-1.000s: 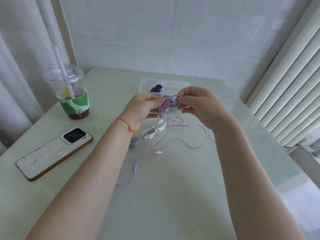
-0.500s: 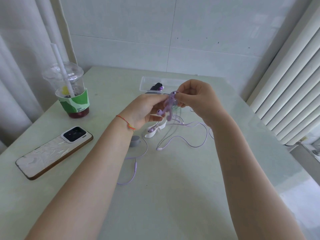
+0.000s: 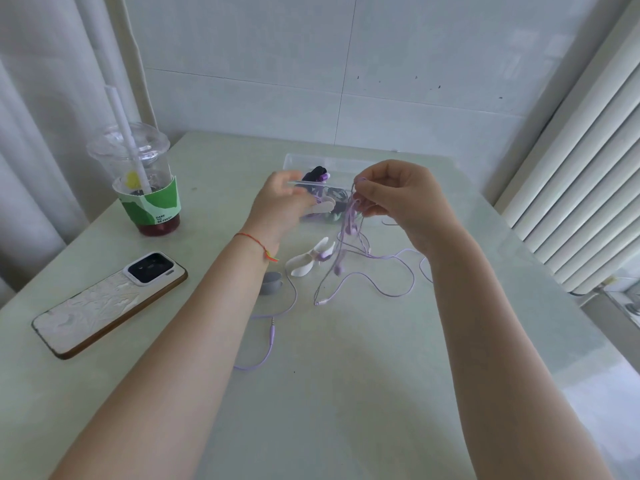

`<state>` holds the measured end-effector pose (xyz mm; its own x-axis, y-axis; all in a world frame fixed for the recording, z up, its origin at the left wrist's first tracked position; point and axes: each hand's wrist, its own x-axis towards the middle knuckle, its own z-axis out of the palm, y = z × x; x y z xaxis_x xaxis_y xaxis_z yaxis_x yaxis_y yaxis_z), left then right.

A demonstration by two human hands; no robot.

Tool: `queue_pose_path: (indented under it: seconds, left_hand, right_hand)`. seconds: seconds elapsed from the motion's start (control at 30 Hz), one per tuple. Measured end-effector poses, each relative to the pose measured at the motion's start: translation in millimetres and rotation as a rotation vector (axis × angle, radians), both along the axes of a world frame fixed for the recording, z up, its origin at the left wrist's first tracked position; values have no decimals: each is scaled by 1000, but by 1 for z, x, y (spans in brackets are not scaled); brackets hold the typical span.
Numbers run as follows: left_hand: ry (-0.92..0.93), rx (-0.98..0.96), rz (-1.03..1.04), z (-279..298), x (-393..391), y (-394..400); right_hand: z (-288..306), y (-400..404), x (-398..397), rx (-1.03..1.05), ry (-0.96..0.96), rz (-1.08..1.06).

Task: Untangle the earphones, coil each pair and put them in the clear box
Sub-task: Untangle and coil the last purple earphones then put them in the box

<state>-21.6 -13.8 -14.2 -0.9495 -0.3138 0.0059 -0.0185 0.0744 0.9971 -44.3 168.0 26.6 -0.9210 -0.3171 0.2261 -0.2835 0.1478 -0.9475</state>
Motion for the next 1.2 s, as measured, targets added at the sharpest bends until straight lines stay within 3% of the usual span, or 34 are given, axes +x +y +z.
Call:
queue_pose_path:
  seconds: [0.13,0.2,0.33,0.47,0.63,0.77,0.93,1.2]
  left_hand:
    - [67,90,-450,8,10,8]
    - [56,88,-535,4,13,12]
    - [41,-23,-473,1,13,11]
    - [38,-8,-344,2,11,7]
    - [-13,-66,-276,-3,6,5]
    - [1,-75,-319,3,9,7]
    - [145,71,-376,7,10,12]
    - [68,-1,-343,1,10,8]
  right_hand:
    - [0,-3,3,19,2,-47]
    - [0,-4,3,52,27,-75]
    - [1,-4,0,-45,-52,-147]
    - [6,-3,2,-166,-153,-114]
    - [5,2,2,-234,-158,-89]
    - [4,6,-2,-200,-112,-105]
    - [0,1,1,-21,-97,36]
    - [0,-1,-1,48,-86,-26]
